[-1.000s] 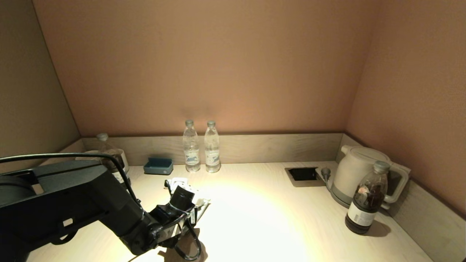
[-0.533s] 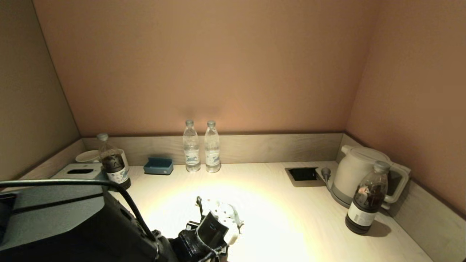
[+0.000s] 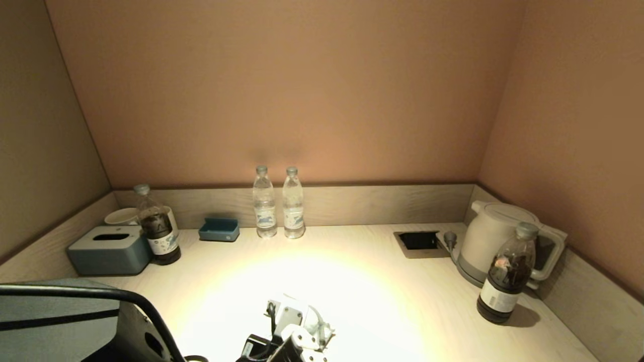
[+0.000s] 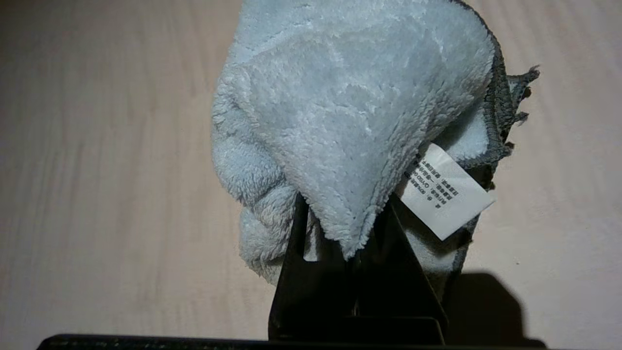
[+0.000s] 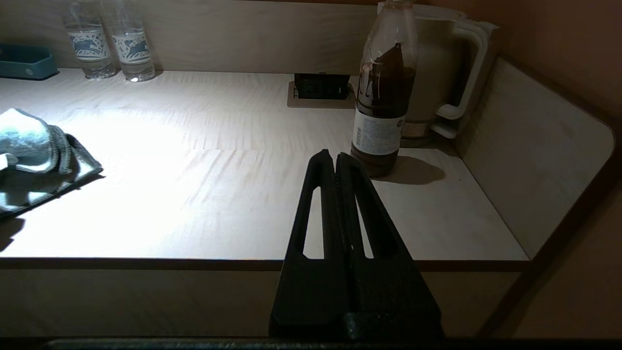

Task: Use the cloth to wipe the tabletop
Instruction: Sweep the stains on the table

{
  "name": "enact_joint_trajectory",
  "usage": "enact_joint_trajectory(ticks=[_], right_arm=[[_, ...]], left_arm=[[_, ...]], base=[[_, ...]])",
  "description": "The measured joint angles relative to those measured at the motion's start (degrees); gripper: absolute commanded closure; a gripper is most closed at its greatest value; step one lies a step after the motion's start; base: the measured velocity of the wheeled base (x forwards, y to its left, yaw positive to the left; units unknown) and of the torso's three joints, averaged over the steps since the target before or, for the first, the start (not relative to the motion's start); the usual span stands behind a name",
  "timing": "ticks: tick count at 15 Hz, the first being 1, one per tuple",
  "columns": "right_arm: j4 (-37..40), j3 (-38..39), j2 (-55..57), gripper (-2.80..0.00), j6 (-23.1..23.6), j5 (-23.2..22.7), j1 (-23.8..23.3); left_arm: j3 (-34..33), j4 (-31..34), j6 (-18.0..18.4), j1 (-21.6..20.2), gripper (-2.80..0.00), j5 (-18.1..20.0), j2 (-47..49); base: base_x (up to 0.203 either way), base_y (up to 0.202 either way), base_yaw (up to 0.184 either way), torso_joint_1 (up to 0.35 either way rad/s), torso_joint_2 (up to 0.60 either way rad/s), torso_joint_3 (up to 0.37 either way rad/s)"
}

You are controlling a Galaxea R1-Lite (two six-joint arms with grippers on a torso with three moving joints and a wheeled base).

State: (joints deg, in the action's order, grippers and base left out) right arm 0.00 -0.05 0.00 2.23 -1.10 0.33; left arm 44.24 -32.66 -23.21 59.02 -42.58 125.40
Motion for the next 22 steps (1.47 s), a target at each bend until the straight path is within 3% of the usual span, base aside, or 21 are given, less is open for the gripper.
enact_joint_trajectory(ticks=[7,10,15,18,22], right_arm=[[0.0,0.0,0.0,0.00,0.0,0.0,0.0],[0.0,0.0,0.0,0.00,0.0,0.0,-0.1],[0.0,0.0,0.0,0.00,0.0,0.0,0.0],[0.0,0.0,0.0,0.00,0.0,0.0,0.0],[0.0,0.0,0.0,0.00,0.0,0.0,0.0]], left_arm=[[-5.5,-0.2,-0.7,-14.3,0.00,-0.8,-2.6],[-4.0,-0.2,1.0,-24.7,0.00,-0.6,-1.2],[1.9,-0.2,4.3,-37.3,0.00,-0.3,3.3],[4.1,-0.1,6.0,-39.8,0.00,-0.3,2.4],[4.6,0.2,9.0,-39.6,0.00,-0.7,-6.9]], base=[[0.000,0.000,0.000,0.000,0.00,0.000],[0.000,0.000,0.000,0.000,0.00,0.000],[0.000,0.000,0.000,0.000,0.00,0.000],[0.000,0.000,0.000,0.000,0.00,0.000],[0.000,0.000,0.000,0.000,0.00,0.000]])
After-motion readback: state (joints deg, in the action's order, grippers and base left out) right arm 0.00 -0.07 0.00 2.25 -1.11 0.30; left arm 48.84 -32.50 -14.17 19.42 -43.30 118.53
